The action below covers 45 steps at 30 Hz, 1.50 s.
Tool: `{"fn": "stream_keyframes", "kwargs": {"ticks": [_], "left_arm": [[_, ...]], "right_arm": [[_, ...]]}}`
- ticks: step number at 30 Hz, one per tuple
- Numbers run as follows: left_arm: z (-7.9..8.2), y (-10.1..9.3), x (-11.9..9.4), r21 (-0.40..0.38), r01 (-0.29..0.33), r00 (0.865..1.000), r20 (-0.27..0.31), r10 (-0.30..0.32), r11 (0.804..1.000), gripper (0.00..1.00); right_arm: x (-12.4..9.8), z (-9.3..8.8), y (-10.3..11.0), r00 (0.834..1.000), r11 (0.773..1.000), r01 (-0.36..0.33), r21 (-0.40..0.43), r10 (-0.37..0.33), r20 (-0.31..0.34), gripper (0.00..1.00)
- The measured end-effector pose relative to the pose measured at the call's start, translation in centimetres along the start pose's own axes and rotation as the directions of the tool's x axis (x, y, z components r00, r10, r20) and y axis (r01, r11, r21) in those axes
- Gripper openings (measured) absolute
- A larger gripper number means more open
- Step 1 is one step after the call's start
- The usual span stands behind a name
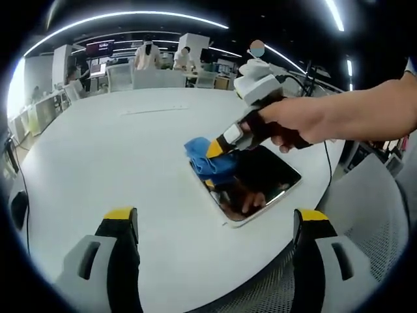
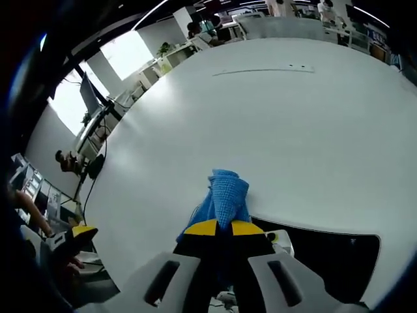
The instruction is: Wipe the mirror surface with the cleaning cloth until all visible marks leave the cleaned area.
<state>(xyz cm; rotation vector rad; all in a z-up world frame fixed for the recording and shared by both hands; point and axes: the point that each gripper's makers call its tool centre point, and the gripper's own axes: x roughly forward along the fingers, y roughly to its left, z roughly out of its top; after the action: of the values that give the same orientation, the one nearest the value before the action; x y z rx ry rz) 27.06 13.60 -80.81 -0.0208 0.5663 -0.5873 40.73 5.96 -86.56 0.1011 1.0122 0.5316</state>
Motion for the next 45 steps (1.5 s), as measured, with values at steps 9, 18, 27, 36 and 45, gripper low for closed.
{"fn": "stream_keyframes", "kwargs": {"ticks": [9,18,27,36,45], "left_arm": [[-0.1,0.0,0.0,-0.001,-0.002,1.000,-0.004,0.002,1.000,0.98],[0.4,0.2,-0.1,0.027,-0.022,1.000,0.016,0.022,0.999,0.99],[0.0,0.5,0.0,0.005,-0.036,0.999,0.001,0.036,0.999,0.99],[0.0,0.5,0.0,0.002,-0.032,0.999,0.007,0.032,0.999,0.99],[0.2,0.4,-0.1,-0.001,-0.028,0.999,0.014,0.028,1.000,0.99]], "right_arm": [[0.1,0.0,0.6,1.000,1.000,0.009,0.000,-0.009,0.005,0.00],[0.1,0.0,0.4,1.000,1.000,0.008,-0.010,-0.008,0.004,0.00],[0.0,-0.4,0.5,1.000,1.000,0.008,-0.020,-0.008,0.004,0.00],[-0.5,-1.5,0.9,1.000,1.000,0.003,0.000,-0.003,0.001,0.00],[-0.9,-2.3,1.4,1.000,1.000,-0.007,-0.013,0.007,-0.007,0.00]]}}
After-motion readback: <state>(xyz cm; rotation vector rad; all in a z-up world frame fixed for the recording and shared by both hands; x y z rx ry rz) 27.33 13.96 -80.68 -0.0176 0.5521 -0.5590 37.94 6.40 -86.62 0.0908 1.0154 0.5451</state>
